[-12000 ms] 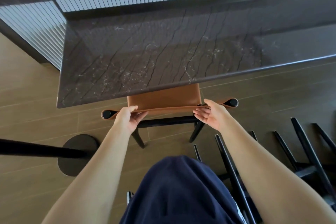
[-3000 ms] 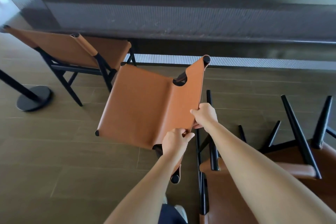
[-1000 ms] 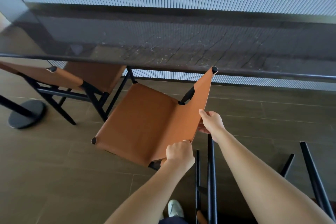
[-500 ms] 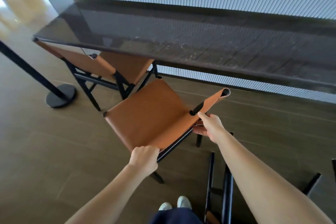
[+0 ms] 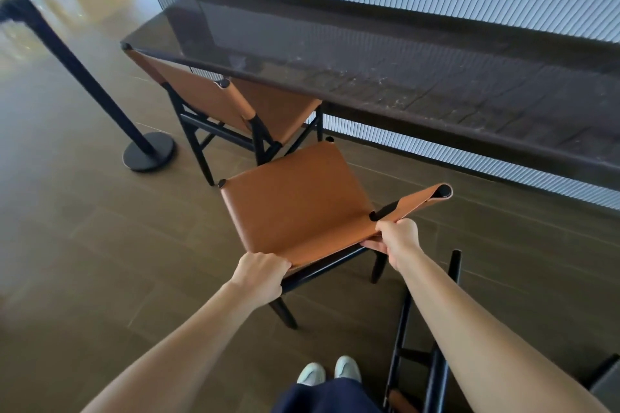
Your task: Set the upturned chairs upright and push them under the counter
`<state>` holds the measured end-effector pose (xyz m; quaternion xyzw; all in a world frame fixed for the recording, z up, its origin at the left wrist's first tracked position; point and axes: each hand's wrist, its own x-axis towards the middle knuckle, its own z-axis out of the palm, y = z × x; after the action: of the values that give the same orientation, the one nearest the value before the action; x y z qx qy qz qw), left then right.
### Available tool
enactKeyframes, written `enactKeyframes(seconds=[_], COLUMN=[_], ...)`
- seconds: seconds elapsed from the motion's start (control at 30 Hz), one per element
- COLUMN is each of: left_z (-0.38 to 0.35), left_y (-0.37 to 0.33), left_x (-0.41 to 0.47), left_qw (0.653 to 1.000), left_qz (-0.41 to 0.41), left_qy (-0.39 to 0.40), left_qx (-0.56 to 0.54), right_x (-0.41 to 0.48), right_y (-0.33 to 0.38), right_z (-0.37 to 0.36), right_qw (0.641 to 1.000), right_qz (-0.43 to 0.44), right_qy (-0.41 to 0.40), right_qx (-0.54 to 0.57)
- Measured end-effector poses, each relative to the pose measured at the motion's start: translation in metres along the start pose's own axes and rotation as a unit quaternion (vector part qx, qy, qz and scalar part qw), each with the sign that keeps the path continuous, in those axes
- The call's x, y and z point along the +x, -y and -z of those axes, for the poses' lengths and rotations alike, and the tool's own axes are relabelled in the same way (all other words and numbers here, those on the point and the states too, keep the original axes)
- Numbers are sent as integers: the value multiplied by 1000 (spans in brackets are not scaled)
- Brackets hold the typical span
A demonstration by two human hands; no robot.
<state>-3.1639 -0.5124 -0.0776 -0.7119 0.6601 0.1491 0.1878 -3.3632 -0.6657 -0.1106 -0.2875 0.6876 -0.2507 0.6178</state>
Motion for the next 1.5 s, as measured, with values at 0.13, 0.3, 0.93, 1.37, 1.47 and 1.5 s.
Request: enactKeyframes(seconds=[0.13, 0.3, 0.93, 1.37, 1.47, 1.5], left_z=[-15, -43, -8, 5, 6, 7], left_y=[12, 5, -68, -63, -62, -61], left_x=[-18, -52, 24, 31, 27, 26], left_qw=[983, 676, 41, 93, 102, 101], left_qz=[81, 315, 363, 427, 423, 419], left_qy=[-61, -219, -134, -98, -92, -91], left_qx=[-151, -629, -921, -894, -896, -898], right_x=[-4, 2, 15, 20, 15, 13], right_y=[-5, 9, 22, 18, 17, 17], right_z=[-4, 1, 4, 8, 8, 8], right_qw=[1000, 998, 996, 997, 998, 998], right_qz=[-10, -59, -85, -65, -51, -45], right_qy=[-11, 10, 40, 21, 8, 6], right_qx=[18, 11, -3, 39, 38, 39])
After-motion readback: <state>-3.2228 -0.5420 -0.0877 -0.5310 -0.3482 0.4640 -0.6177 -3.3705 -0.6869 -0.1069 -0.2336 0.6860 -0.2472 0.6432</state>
